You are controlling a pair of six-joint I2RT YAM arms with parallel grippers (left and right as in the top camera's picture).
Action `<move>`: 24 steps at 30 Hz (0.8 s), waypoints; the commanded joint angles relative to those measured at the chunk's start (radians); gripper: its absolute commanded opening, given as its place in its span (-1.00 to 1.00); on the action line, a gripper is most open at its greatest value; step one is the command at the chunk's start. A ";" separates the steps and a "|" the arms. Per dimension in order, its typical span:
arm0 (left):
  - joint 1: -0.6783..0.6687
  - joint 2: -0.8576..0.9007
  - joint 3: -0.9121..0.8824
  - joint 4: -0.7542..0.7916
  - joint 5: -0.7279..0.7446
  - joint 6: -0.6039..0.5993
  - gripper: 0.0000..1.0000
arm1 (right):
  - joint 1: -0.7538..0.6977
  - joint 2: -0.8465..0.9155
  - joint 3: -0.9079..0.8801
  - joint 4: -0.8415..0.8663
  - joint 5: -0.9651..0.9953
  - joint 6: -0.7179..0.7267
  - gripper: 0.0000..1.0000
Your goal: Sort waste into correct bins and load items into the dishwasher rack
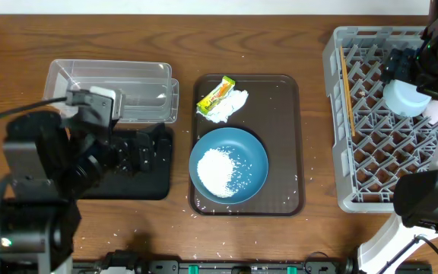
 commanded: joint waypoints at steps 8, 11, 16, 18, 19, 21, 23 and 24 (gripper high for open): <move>-0.159 0.294 0.413 -0.333 0.087 0.033 0.82 | -0.008 0.001 -0.003 -0.001 0.000 0.013 0.99; -0.198 0.309 0.406 -0.358 0.146 0.024 0.82 | -0.008 0.001 -0.003 -0.001 0.000 0.013 0.98; -0.285 0.356 0.399 -0.346 0.176 -0.148 0.82 | -0.008 0.001 -0.003 -0.001 0.000 0.013 0.99; -0.343 0.386 0.399 -0.347 0.077 -0.277 0.82 | -0.008 0.001 -0.003 -0.001 0.000 0.013 0.99; -0.393 0.410 0.399 -0.347 -0.004 -0.349 0.82 | -0.008 0.001 -0.003 -0.001 0.000 0.013 0.98; -0.457 0.439 0.399 -0.349 -0.105 -0.416 0.82 | -0.008 0.001 -0.003 -0.001 0.000 0.013 0.98; -0.550 0.481 0.399 -0.358 -0.262 -0.518 0.82 | -0.008 0.001 -0.003 -0.001 0.000 0.013 0.98; -0.588 0.500 0.399 -0.363 -0.330 -0.563 0.82 | -0.008 0.001 -0.003 -0.001 0.000 0.013 0.98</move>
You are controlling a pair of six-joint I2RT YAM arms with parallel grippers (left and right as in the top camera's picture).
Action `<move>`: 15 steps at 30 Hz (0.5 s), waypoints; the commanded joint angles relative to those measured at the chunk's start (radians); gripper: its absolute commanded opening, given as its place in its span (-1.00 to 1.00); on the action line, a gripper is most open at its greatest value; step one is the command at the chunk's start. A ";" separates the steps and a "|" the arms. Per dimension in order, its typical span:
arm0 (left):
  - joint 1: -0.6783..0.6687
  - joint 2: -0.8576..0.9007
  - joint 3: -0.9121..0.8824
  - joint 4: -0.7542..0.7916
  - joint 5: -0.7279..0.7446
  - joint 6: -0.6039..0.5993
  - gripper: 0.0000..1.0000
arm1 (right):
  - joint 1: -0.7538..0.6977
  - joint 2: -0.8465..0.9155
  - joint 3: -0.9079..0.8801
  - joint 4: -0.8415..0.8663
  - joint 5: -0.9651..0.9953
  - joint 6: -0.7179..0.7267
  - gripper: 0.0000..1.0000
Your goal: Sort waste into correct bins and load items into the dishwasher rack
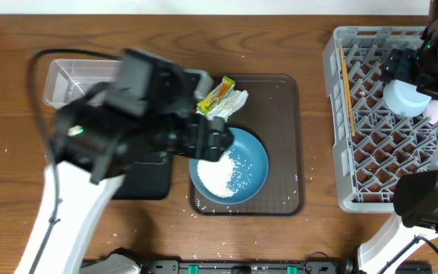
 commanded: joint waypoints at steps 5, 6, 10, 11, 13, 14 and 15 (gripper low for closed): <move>-0.250 0.173 0.012 -0.037 -0.517 -0.399 0.82 | -0.008 0.000 -0.003 -0.001 0.000 0.013 0.99; -0.271 0.209 0.012 -0.036 -0.534 -0.402 0.82 | -0.008 0.000 -0.003 -0.001 0.000 0.013 0.99; -0.305 0.327 0.012 -0.014 -0.508 -0.405 0.82 | -0.008 0.000 -0.003 -0.001 0.000 0.013 0.98; -0.308 0.348 0.012 -0.015 -0.493 -0.405 0.82 | -0.008 0.000 -0.003 -0.001 0.000 0.013 0.98; -0.310 0.397 0.012 -0.014 -0.474 -0.405 0.82 | -0.008 0.000 -0.003 -0.001 0.000 0.013 0.98; -0.310 0.421 0.012 -0.013 -0.467 -0.405 0.82 | -0.008 0.000 -0.003 -0.001 0.000 0.013 0.99; -0.310 0.441 0.012 -0.002 -0.462 -0.406 0.82 | -0.008 0.000 -0.003 -0.001 0.000 0.013 0.98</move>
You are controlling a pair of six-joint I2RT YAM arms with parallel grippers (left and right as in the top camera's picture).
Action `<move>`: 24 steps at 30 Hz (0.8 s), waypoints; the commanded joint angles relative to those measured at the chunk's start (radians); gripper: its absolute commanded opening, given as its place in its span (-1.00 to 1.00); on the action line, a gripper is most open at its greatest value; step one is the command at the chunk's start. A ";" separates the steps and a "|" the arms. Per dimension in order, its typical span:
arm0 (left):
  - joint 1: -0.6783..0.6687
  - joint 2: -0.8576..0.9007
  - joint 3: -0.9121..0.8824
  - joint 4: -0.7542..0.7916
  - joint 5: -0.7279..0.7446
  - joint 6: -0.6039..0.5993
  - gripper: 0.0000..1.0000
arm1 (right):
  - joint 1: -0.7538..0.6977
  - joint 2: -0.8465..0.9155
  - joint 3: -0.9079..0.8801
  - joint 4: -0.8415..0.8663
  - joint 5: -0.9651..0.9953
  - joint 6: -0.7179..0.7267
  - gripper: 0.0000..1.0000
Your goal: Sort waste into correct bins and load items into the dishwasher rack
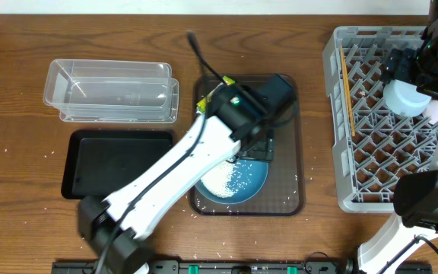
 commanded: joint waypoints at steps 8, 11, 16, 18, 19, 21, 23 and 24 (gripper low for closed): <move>-0.001 0.211 0.012 0.101 -0.010 -0.077 0.73 | -0.008 0.001 -0.002 -0.001 0.000 0.013 0.99; -0.001 0.249 0.012 0.142 0.016 -0.077 0.73 | -0.008 0.001 -0.002 -0.001 0.000 0.013 0.98; -0.001 0.277 0.012 0.202 0.086 -0.080 0.73 | -0.007 0.001 -0.002 -0.001 0.000 0.013 0.98; -0.001 0.277 0.012 0.229 0.085 -0.093 0.72 | -0.007 0.001 -0.002 -0.001 0.000 0.013 0.98; -0.001 0.277 0.011 0.238 0.084 -0.103 0.67 | -0.008 0.001 -0.002 -0.001 0.000 0.013 0.99; -0.001 0.277 0.008 0.251 0.083 -0.134 0.66 | -0.008 0.001 -0.002 -0.001 0.000 0.013 0.99; -0.004 0.277 -0.006 0.270 0.079 -0.137 0.66 | -0.008 0.001 -0.002 -0.001 0.000 0.013 0.99; -0.005 0.277 -0.015 0.277 0.072 -0.138 0.65 | -0.008 0.001 -0.002 -0.001 0.000 0.013 0.98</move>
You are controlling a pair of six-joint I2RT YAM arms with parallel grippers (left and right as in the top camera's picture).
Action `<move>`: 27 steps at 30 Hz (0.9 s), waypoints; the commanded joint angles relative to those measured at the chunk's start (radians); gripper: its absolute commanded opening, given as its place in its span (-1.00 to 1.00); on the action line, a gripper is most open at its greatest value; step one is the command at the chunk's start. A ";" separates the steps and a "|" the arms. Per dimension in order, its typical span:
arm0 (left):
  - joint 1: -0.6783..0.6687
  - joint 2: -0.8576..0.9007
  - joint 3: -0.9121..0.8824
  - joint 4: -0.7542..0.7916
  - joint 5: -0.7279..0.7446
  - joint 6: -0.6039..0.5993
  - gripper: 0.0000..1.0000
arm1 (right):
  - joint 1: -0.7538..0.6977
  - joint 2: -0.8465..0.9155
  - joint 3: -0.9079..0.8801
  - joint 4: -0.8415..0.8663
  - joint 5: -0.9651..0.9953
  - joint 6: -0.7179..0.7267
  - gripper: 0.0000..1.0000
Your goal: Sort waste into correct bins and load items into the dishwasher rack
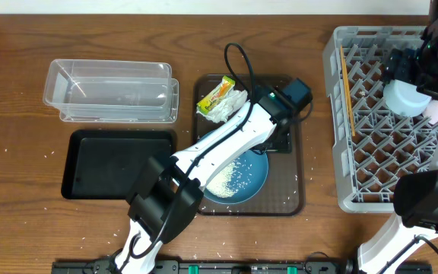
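On the brown tray lies a blue plate with white crumbs on it. Behind the plate, a yellow-green wrapper rests on crumpled white tissue. My left arm reaches from the front edge across the plate. Its gripper is at the plate's right rim, and the arm hides the jaws. My right gripper hangs over the dishwasher rack, right beside a white cup. Whether it grips the cup cannot be made out.
A clear plastic bin stands at the back left, with a black bin in front of it. A wooden chopstick lies along the rack's left side. White crumbs are scattered on the tray and the table.
My left gripper has moved right, from over the middle of the tray behind the plate to the plate's right rim. The right arm, wrapper and plate are unchanged.
At first my left arm was folded over the black bin at the left. Then it was stretched across to the plate's left edge, later over the tray's middle, and now it is at the plate's right rim. The right arm stayed over the rack throughout.
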 commanded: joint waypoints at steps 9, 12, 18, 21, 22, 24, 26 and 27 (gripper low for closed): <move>-0.008 0.001 -0.131 0.027 -0.035 -0.185 0.60 | -0.008 0.001 -0.002 -0.001 0.000 0.013 0.99; -0.012 0.001 -0.156 0.064 -0.035 -0.185 0.57 | -0.008 0.001 -0.002 -0.001 0.000 0.013 0.98; -0.040 0.001 -0.186 0.141 -0.036 -0.184 0.54 | -0.008 0.001 -0.002 -0.001 0.000 0.013 0.98; -0.054 0.001 -0.186 0.163 -0.038 -0.185 0.53 | -0.008 0.001 -0.002 -0.001 0.000 0.013 0.99; -0.057 0.001 -0.186 0.166 -0.039 -0.185 0.53 | -0.008 0.001 -0.002 -0.001 0.000 0.013 0.99; -0.061 0.001 -0.186 0.166 -0.039 -0.185 0.53 | -0.008 0.001 -0.002 -0.001 0.000 0.013 0.99; -0.064 0.001 -0.188 0.166 -0.039 -0.184 0.53 | -0.008 0.001 -0.002 -0.001 0.000 0.013 0.98; -0.064 0.001 -0.192 0.167 -0.041 -0.185 0.52 | -0.008 0.001 -0.002 -0.001 0.000 0.013 0.99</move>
